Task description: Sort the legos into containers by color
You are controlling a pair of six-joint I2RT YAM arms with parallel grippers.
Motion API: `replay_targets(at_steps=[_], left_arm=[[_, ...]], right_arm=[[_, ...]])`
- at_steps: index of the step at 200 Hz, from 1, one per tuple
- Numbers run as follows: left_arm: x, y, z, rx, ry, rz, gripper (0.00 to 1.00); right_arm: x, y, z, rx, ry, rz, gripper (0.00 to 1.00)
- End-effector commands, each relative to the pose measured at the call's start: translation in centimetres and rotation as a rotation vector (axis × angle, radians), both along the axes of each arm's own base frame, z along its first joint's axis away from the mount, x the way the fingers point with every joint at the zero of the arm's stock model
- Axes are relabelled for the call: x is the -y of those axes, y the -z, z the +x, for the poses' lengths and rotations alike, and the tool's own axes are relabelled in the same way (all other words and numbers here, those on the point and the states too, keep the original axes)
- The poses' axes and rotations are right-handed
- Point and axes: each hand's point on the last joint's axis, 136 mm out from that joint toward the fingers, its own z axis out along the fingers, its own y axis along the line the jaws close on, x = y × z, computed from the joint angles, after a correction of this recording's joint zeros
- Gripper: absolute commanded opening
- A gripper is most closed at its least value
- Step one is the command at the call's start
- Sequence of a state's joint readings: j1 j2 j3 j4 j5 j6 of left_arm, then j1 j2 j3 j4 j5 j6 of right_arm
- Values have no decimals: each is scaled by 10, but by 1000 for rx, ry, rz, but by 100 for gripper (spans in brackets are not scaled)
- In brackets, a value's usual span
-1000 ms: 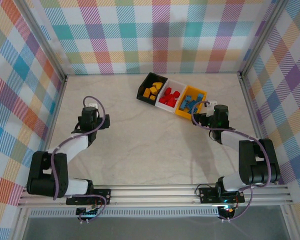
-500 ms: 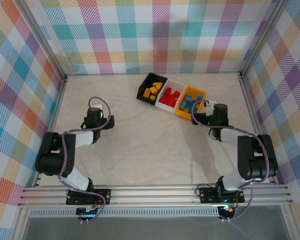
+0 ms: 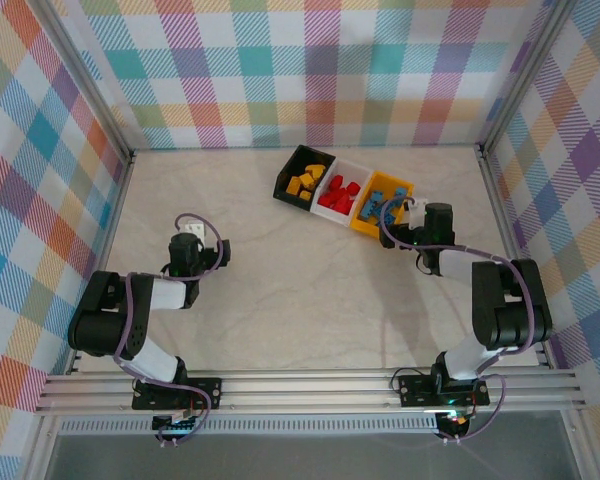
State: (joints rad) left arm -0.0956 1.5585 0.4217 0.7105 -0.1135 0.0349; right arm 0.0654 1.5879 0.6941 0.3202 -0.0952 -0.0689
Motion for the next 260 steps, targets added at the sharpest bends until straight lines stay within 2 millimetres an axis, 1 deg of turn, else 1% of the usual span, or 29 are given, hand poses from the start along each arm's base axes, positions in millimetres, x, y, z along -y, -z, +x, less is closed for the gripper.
replay_targets(at_steps=[1, 30, 65, 70, 96, 98, 103, 119, 137, 146, 180, 201, 209, 221, 260], left_arm=[[-7, -18, 10, 86, -23, -11, 100], [-7, -18, 10, 86, -23, -12, 100], [-7, -19, 10, 88, -23, -13, 100], [-7, -18, 10, 87, -23, -13, 100], [-7, -19, 10, 88, -23, -14, 100], [-7, -18, 10, 87, -24, -13, 100], [-7, -19, 10, 89, -23, -13, 100], [-7, -18, 10, 87, -24, -12, 100], [-7, -19, 11, 89, -23, -13, 100], [-7, -18, 10, 87, -23, -13, 100], [-7, -18, 10, 87, -23, -13, 100], [-7, -18, 10, 88, -24, -13, 100], [-7, -18, 10, 87, -23, -13, 100], [-7, -18, 10, 87, -24, -13, 100], [-7, -18, 10, 87, -23, -13, 100]], right_arm=[[-2, -6, 6, 14, -28, 1, 100], [-3, -7, 4, 26, -31, 4, 100], [1, -16, -3, 92, -19, 0, 100], [1, -16, -5, 103, -17, -1, 100], [6, -27, -17, 216, 7, 0, 100], [6, -25, -20, 215, 9, 0, 100], [7, -31, -21, 254, 13, 2, 100], [8, -35, -28, 310, 19, 9, 100], [8, -36, -34, 351, 13, 17, 100], [7, -34, -38, 359, 1, 23, 100], [6, -25, -35, 366, -15, 31, 100], [13, -22, -27, 327, 26, 36, 100], [22, -19, -20, 292, 73, 34, 100], [35, -16, -15, 255, 143, 56, 100], [35, -16, -15, 256, 143, 53, 100]])
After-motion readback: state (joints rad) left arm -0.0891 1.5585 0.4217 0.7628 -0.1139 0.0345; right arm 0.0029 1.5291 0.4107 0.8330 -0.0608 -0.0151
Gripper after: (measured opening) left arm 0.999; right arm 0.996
